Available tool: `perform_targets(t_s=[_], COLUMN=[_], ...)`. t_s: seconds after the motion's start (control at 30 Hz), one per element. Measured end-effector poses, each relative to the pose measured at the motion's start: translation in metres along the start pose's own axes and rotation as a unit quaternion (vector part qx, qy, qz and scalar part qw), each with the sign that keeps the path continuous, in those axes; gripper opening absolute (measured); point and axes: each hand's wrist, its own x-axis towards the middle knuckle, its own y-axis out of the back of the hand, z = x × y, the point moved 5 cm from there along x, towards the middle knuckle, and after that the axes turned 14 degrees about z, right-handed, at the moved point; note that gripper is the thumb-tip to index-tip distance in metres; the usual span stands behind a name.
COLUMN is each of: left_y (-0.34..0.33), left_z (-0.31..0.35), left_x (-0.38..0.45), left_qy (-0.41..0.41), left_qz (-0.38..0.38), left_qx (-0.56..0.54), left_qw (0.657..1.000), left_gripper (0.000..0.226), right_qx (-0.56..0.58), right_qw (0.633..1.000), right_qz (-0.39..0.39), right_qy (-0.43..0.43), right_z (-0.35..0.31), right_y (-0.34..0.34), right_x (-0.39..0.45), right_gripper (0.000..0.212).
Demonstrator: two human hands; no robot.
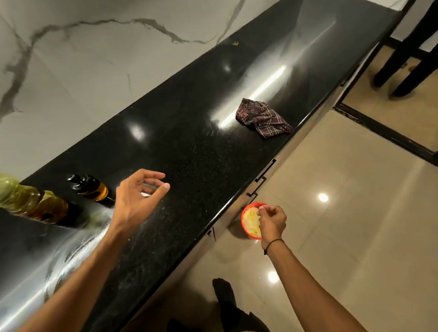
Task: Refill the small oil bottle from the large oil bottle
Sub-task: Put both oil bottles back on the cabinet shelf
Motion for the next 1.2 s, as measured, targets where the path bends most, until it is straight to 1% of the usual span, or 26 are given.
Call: perform_targets(t_s=[0.1,0.13,0.2,0.3,0.37,0.5,0.57,0.67,0.8,0.9,0.97,1.03,1.1,1.13,1.2], left_y=[0.018,0.028,0.049,0.081,0.114,0.177,0.209,0.246,0.286,0.302,0.307,0.308,0.307,0.306,0.303], left_z=[-0.009,-0.013,-0.023,-0.037,-0.043,-0.047,-0.042,-0.024,0.019,0.064,0.093,0.119,0.140,0.149,0.161], left_x=[-0.005,-0.008,-0.017,-0.027,-0.032,-0.033,-0.032,-0.028,-0.017,-0.007,0.000,0.007,0.013,0.015,0.019], left_qy=[0.024,0.030,0.041,0.057,0.071,0.085,0.091,0.091,0.037,-0.012,-0.044,-0.063,-0.062,-0.060,-0.049], left_qz=[0.024,0.039,0.074,0.117,0.158,0.245,0.288,0.328,0.355,0.360,0.355,0.357,0.362,0.365,0.373], left_qx=[-0.008,-0.009,-0.012,-0.022,-0.032,-0.073,-0.100,-0.166,-0.224,-0.279,-0.330,-0.372,-0.411,-0.429,-0.455], left_qw=[0.999,0.999,0.996,0.991,0.984,0.963,0.948,0.926,0.907,0.890,0.874,0.855,0.835,0.824,0.807], left_gripper=[0.017,0.018,0.019,0.018,0.016,0.016,0.015,0.014,0.022,0.039,0.046,0.048,0.048,0.048,0.046], right_qx=[0.020,0.025,0.033,0.021,0.016,0.029,0.048,0.103,0.171,0.220,0.257,0.294,0.319,0.327,0.338], right_qw=[0.997,0.995,0.986,0.969,0.954,0.923,0.903,0.867,0.825,0.795,0.766,0.728,0.702,0.695,0.691], right_qz=[-0.046,-0.070,-0.136,-0.218,-0.269,-0.351,-0.396,-0.450,-0.499,-0.539,-0.577,-0.616,-0.637,-0.640,-0.639], right_qy=[0.050,0.071,0.088,0.115,0.133,0.156,0.163,0.185,0.201,0.170,0.120,0.057,0.003,-0.011,-0.013], right_z=[-0.016,-0.022,-0.024,-0.029,-0.036,-0.062,-0.083,-0.128,-0.205,-0.256,-0.285,-0.311,-0.333,-0.344,-0.363], right_y=[-0.008,-0.011,-0.019,-0.038,-0.058,-0.095,-0.112,-0.127,-0.133,-0.132,-0.128,-0.121,-0.114,-0.111,-0.106], right_x=[-0.043,-0.062,-0.096,-0.144,-0.182,-0.266,-0.313,-0.375,-0.438,-0.469,-0.483,-0.495,-0.504,-0.507,-0.507], right_gripper=[0.005,0.006,0.007,0.003,0.003,0.005,0.007,0.008,0.011,0.010,0.018,0.032,0.040,0.040,0.036])
